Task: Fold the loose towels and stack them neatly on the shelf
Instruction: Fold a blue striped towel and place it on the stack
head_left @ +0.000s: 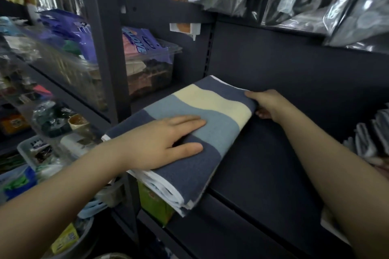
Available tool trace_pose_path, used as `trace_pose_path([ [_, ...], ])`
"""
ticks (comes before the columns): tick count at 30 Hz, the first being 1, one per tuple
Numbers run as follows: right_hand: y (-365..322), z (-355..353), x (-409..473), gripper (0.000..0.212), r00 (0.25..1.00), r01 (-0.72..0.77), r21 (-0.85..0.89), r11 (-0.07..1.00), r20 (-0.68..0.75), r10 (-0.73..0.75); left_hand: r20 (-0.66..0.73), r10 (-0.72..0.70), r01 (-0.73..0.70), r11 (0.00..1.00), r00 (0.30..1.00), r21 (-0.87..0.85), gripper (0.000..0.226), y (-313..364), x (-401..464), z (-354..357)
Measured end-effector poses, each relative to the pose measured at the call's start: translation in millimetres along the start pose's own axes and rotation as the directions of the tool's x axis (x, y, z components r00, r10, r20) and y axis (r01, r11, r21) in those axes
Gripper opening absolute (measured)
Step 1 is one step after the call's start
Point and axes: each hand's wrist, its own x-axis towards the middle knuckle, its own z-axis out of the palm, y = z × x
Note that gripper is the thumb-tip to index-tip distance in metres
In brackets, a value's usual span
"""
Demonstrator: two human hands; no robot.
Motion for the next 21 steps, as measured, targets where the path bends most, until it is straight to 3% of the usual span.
trace_pose_path([
  [2,-4.8,1.7,-3.2,0.016,0.998,-0.016,0.097,0.995,0.067,0.01,-0.001,0.019,-0.019,1.0,1.0,-0.009,0.069,-2.3,-0.3,0.4],
  [4,-14.0,2.1,-2.3,0.008,0.993,0.081,0.324,0.943,0.061,-0.106,-0.025,0.024,-0.026,0.998,0.999,-0.057,0.06,-4.6,0.1,-0.8],
  [6,-25.5,1.5,2.1,0.022,0.976,0.193,0.538,0.82,-0.022,-0.216,-0.059,0.015,-0.02,0.996,0.998,-0.088,0.06,-8.5,0.3,-1.9],
  [8,-31.4,6.7,7.7,0.031,0.969,0.249,0.563,0.788,-0.135,-0.209,-0.069,-0.015,0.011,0.998,0.997,-0.058,0.066,-13.9,1.3,-1.5],
  [9,-29.9,11.5,9.7,0.034,0.967,0.248,0.484,0.839,-0.183,-0.18,-0.071,-0.039,0.037,0.999,0.997,-0.028,0.071,-16.5,2.2,-0.9],
  [11,-19.8,21.8,13.5,0.041,0.958,0.201,0.131,0.971,-0.233,-0.167,-0.088,-0.101,0.103,0.994,0.991,0.019,0.082,-19.3,3.2,0.5],
  [13,-11.3,28.4,8.7,0.049,0.958,0.183,-0.183,0.966,-0.189,-0.218,-0.153,-0.107,0.112,0.994,0.982,0.02,0.08,-18.1,2.2,0.6],
  [17,-14.9,31.8,-30.9,0.058,0.917,0.285,-0.291,0.913,-0.193,-0.348,-0.34,0.1,-0.133,0.988,0.935,-0.073,0.049,-11.7,-13.6,0.5],
  [19,-15.1,31.3,-66.0,0.044,0.828,0.469,-0.3,0.83,-0.178,-0.532,-0.333,0.219,-0.267,0.958,0.917,-0.106,0.049,-12.3,-26.6,0.8],
  [21,-16.0,32.9,-109.0,0.016,0.704,0.644,-0.297,0.705,-0.132,-0.698,-0.305,0.299,-0.329,0.943,0.904,-0.05,0.056,-12.8,-37.5,3.2],
])
